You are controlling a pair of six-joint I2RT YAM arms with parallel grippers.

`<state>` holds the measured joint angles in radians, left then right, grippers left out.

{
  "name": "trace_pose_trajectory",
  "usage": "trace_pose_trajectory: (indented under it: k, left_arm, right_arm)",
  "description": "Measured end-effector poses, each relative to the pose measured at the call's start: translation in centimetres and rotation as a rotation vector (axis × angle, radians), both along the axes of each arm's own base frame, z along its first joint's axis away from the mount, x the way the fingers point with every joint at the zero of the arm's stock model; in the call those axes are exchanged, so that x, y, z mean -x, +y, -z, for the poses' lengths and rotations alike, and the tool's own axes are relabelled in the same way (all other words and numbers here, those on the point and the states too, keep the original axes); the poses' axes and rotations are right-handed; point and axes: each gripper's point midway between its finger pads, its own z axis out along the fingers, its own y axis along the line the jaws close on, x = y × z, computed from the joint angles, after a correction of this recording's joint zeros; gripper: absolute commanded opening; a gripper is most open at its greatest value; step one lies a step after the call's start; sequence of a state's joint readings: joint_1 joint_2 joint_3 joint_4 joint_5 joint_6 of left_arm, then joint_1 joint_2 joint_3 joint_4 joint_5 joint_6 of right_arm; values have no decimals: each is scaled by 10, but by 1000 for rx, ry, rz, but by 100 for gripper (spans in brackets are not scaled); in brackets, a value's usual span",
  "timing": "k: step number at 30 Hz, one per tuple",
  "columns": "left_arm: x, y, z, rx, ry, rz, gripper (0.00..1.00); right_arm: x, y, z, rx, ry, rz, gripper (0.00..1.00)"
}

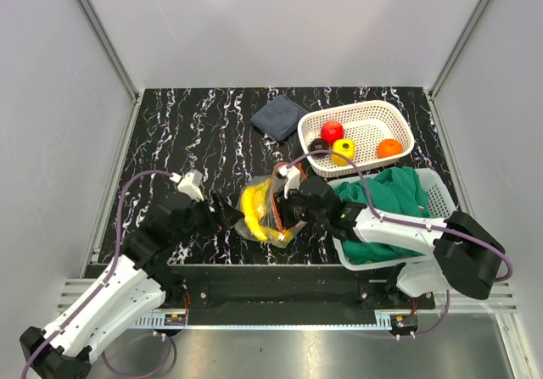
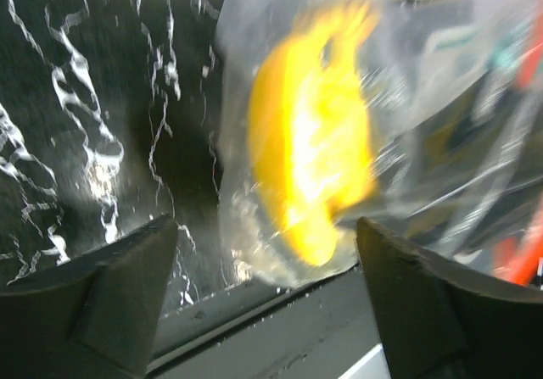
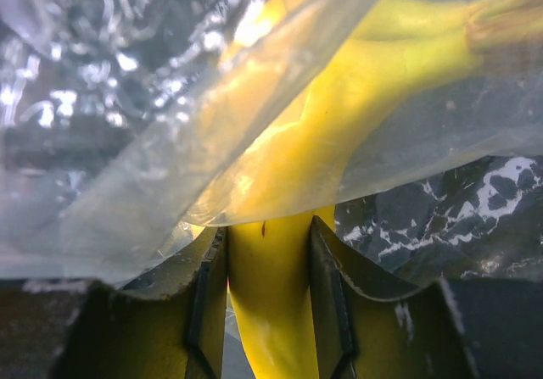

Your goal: Open the zip-top bag and remove the fake food

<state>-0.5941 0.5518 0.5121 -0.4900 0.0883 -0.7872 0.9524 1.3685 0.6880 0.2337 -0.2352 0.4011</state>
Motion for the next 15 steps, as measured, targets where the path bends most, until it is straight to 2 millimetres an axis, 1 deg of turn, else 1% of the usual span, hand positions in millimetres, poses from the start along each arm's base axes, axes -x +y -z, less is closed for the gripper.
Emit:
trace_pose_trajectory:
  k: [2,5,6,7,8,9,10,11,12,15]
  left_arm:
    - [4,-2,10,4,28,11,76]
    - [7,-7,15,22,52,33,77]
    - [7,-10,14,30,56,43,68]
    - [6,-13,13,40,56,54,60]
    - [6,-17,11,56,58,70,49]
    - [5,-20,10,65,60,77,30]
    - [6,-23,9,74,62,88,15]
    - [5,-24,8,81,62,91,7]
    - [6,-25,7,84,61,99,0]
    - [6,-25,0,85,48,99,0]
  right_arm:
    - [-3,2,-9,-27,14,7,0]
    - [-4,4,-22,-67,35,9,0]
    - [-4,4,-25,-75,39,9,0]
    - [-4,4,-25,-78,46,13,0]
    - [-4,4,-25,-80,53,16,0]
    - [-4,3,-24,-78,64,20,0]
    - [-4,1,-23,-73,75,24,0]
    - [-4,0,-21,-67,86,29,0]
    - [-4,-1,-19,-64,99,31,0]
    - [-4,-3,-22,-72,113,29,0]
